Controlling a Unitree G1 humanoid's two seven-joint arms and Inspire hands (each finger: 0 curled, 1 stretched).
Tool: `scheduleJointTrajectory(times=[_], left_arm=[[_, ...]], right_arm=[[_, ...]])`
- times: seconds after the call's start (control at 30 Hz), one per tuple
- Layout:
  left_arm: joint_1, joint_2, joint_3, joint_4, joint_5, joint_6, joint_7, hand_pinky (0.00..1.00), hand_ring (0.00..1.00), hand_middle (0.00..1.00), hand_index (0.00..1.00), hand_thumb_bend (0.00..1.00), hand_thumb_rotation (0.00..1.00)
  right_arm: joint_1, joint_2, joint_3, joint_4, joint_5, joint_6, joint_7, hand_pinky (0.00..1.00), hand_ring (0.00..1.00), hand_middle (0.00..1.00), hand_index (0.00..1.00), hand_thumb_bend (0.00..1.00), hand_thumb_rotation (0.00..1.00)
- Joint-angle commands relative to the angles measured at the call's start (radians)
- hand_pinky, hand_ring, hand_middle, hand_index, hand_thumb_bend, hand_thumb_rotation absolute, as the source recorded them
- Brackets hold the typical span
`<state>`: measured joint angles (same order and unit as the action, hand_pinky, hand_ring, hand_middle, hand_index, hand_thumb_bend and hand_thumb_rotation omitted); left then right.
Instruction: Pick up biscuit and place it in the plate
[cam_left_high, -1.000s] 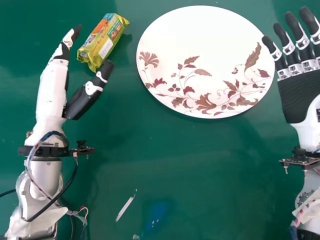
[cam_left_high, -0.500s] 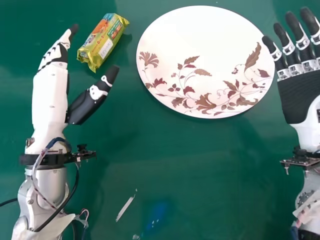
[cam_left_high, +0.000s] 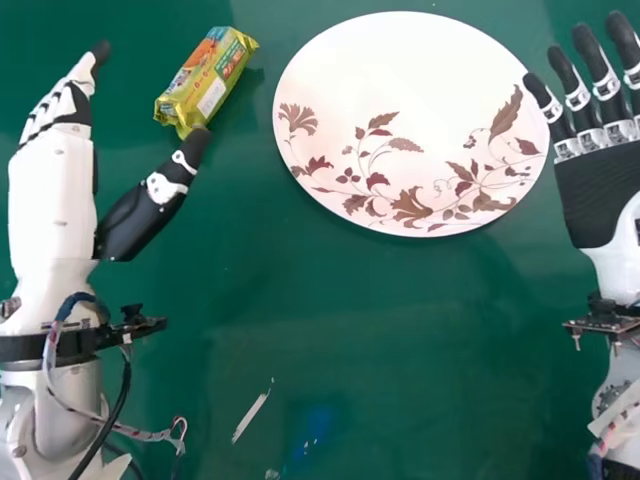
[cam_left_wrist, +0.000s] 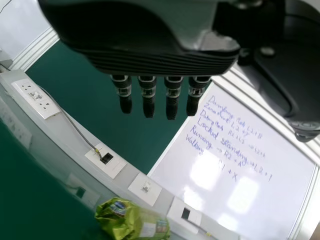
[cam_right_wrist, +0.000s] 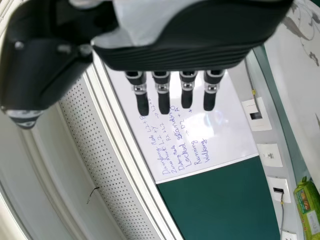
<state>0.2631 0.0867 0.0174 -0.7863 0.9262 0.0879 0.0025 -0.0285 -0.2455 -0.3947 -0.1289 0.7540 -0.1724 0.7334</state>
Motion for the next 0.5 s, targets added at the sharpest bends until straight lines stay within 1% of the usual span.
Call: scheduleJointTrajectory(times=[0.0, 0.1, 0.23, 0.27, 0.37, 0.47], left_arm=[[0.027, 0.012, 0.008, -0.043, 0.025, 0.014, -0.037, 1.00, 1.00, 1.00, 1.00, 1.00, 0.98], [0.035, 0.026, 0.031, -0.067, 0.012, 0.014, -0.071, 1.00, 1.00, 1.00, 1.00, 1.00, 0.98], [0.040, 0.070, 0.082, -0.072, -0.043, -0.023, -0.082, 1.00, 1.00, 1.00, 1.00, 1.00, 0.97], [0.041, 0.089, 0.095, -0.075, -0.051, -0.028, -0.097, 1.00, 1.00, 1.00, 1.00, 1.00, 0.97], [0.039, 0.155, 0.139, -0.088, -0.072, -0.037, -0.161, 1.00, 1.00, 1.00, 1.00, 1.00, 0.97], [0.021, 0.205, 0.190, -0.097, -0.110, -0.039, -0.205, 1.00, 1.00, 1.00, 1.00, 1.00, 0.97]], right_arm=[[0.011, 0.006, -0.002, -0.009, 0.010, 0.006, -0.003, 0.96, 1.00, 1.00, 1.00, 1.00, 0.55], [0.015, 0.009, 0.006, -0.022, 0.002, 0.005, -0.008, 0.97, 1.00, 1.00, 1.00, 1.00, 0.54], [0.022, 0.016, 0.017, -0.037, -0.001, 0.006, -0.013, 0.95, 1.00, 1.00, 0.98, 1.00, 0.51], [0.025, 0.018, 0.020, -0.042, -0.001, 0.006, -0.012, 0.95, 1.00, 1.00, 0.99, 1.00, 0.51], [0.037, 0.027, 0.027, -0.053, -0.005, 0.002, -0.021, 0.98, 1.00, 1.00, 1.00, 1.00, 0.57], [0.046, 0.035, 0.036, -0.060, -0.017, -0.002, -0.030, 1.00, 1.00, 1.00, 0.99, 1.00, 0.57]])
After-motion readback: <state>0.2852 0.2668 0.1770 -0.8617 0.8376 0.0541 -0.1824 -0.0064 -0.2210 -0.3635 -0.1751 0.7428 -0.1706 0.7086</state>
